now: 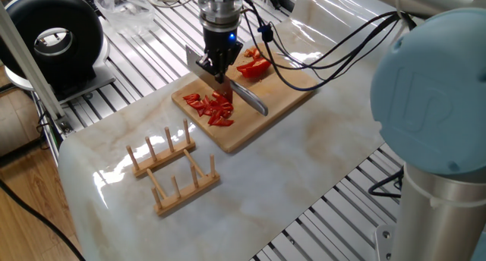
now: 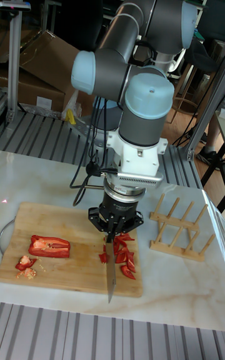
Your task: Chop the chili peppers
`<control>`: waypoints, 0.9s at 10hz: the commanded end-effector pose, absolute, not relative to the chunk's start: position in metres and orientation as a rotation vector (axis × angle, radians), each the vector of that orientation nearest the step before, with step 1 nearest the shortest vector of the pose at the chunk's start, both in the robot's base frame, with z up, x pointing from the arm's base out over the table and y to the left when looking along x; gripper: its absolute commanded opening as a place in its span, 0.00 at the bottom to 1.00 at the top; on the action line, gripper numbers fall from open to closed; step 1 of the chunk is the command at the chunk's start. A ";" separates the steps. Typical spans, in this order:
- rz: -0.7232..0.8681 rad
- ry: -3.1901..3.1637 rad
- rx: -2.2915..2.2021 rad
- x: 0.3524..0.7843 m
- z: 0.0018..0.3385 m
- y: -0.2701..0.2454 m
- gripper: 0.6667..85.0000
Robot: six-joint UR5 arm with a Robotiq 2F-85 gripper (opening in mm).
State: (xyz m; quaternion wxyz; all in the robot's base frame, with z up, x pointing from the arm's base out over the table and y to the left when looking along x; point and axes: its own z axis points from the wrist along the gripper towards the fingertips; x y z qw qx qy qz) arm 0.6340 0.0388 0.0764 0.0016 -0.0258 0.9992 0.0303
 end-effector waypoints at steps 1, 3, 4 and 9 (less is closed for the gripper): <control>0.043 3.115 -0.135 0.641 0.081 0.033 0.01; -0.021 3.081 -0.377 0.647 0.088 0.024 0.01; -0.012 3.046 -0.547 0.648 0.091 0.023 0.01; -0.004 2.932 -0.680 0.661 0.101 0.015 0.01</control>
